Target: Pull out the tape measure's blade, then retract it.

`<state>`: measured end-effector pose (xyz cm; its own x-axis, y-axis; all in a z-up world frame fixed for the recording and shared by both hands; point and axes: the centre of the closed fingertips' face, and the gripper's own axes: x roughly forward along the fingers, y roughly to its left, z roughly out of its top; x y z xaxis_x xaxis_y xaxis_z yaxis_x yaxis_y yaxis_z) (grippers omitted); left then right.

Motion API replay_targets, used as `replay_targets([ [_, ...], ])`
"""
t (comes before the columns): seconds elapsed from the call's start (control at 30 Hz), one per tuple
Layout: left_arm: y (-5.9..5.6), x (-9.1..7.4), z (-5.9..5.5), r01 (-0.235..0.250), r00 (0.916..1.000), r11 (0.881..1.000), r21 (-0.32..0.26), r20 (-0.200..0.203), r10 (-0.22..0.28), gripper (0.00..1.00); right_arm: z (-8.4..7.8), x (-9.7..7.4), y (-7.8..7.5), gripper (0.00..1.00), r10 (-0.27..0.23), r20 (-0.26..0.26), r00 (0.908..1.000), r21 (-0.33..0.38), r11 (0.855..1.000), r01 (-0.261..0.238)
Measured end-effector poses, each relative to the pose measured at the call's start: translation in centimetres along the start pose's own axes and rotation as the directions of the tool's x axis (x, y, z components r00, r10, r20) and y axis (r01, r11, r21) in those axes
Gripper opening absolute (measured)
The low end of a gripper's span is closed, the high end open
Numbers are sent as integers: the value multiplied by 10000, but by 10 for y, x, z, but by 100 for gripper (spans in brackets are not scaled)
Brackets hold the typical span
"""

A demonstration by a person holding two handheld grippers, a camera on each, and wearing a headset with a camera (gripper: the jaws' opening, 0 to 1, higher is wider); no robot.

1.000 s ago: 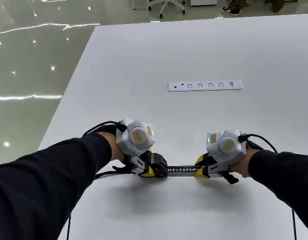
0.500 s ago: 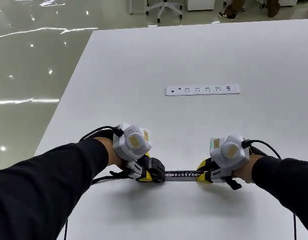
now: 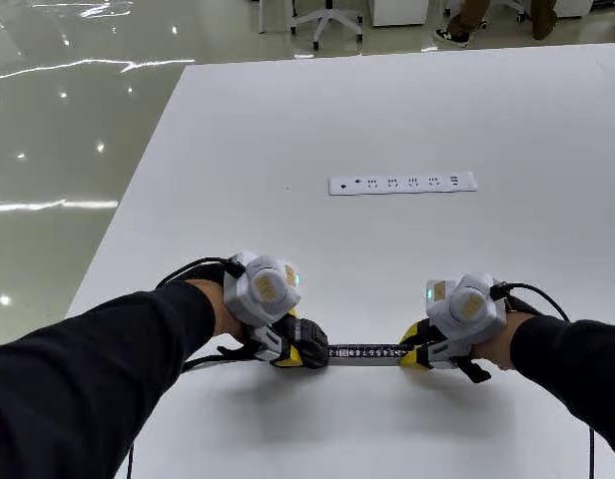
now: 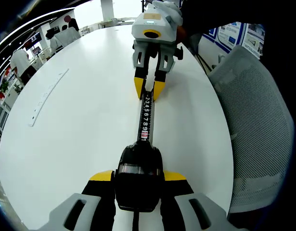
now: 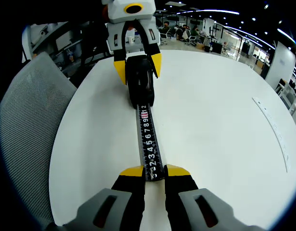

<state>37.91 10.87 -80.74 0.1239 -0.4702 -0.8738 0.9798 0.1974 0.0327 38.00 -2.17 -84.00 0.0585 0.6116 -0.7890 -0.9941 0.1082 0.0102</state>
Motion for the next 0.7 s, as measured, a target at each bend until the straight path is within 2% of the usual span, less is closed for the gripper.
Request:
replay_targets([
  [0.7,1,1,1,-63,10000,9999,-101,27,64,32,-14,-9,-4,10,-83,-105,9999,25,10000,84],
])
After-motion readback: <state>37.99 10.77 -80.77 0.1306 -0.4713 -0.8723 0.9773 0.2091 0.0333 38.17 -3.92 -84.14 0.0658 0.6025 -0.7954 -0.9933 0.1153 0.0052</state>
